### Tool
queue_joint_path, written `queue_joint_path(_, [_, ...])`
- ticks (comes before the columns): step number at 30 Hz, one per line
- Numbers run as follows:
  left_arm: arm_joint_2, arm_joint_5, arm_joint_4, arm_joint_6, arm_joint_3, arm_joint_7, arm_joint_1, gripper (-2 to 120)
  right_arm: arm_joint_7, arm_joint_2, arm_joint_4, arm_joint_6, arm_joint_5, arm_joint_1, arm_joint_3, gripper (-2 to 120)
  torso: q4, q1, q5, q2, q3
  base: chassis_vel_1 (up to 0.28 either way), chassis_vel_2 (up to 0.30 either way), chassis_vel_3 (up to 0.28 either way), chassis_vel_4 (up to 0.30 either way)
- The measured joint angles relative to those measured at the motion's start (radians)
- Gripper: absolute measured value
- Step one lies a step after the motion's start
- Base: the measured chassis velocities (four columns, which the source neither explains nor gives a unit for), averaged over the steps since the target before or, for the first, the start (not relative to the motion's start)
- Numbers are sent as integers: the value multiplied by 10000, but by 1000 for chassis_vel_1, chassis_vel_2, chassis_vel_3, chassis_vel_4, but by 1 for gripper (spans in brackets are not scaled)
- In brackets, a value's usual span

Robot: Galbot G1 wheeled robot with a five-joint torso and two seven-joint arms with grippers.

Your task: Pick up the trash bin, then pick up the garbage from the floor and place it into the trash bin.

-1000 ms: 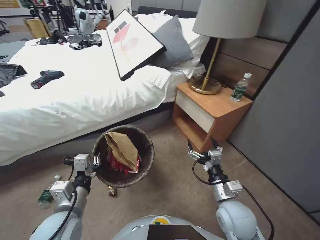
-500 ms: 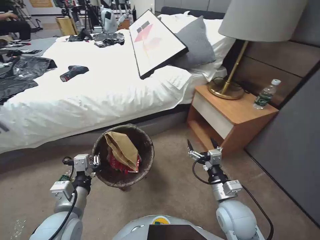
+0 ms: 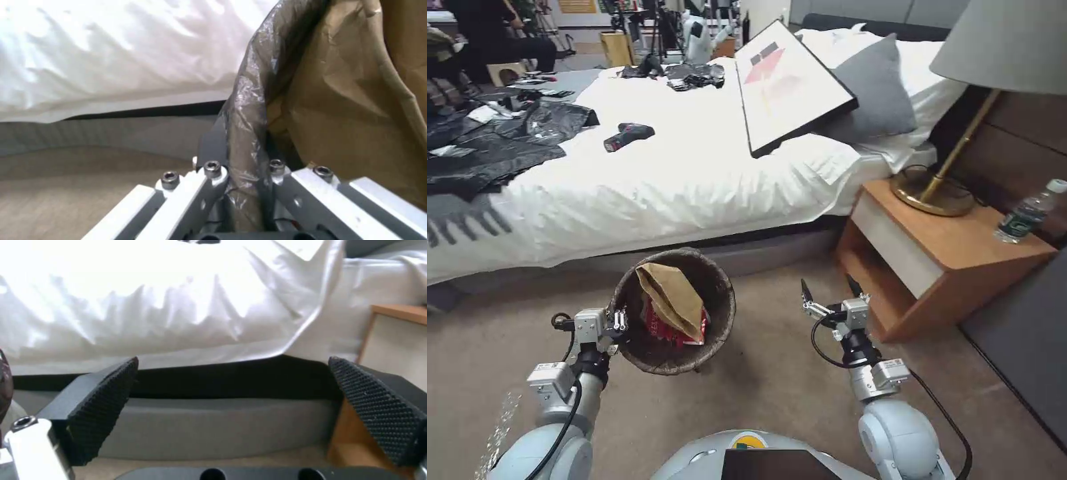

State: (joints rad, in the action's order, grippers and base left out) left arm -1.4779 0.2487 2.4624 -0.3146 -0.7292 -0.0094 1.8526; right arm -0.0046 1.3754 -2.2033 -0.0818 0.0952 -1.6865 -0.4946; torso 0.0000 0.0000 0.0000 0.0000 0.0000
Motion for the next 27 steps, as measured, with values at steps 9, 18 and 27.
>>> queue_joint_path(9, [-40,-5,35,18,10,3,28,0,15,-29,40,24,15,17,81,100,0,0,0,0,0,68,75,68,66])
queue_joint_path(18, [-54,-14,51,42,14,6,40,0,24,-86,111,49,40,70,100,100,0,0,0,0,0,70,78,71,75])
queue_joint_path(27, [-41,-14,51,49,2,8,26,0,27,-87,171,50,47,97,97,100,0,0,0,0,0,69,77,78,72])
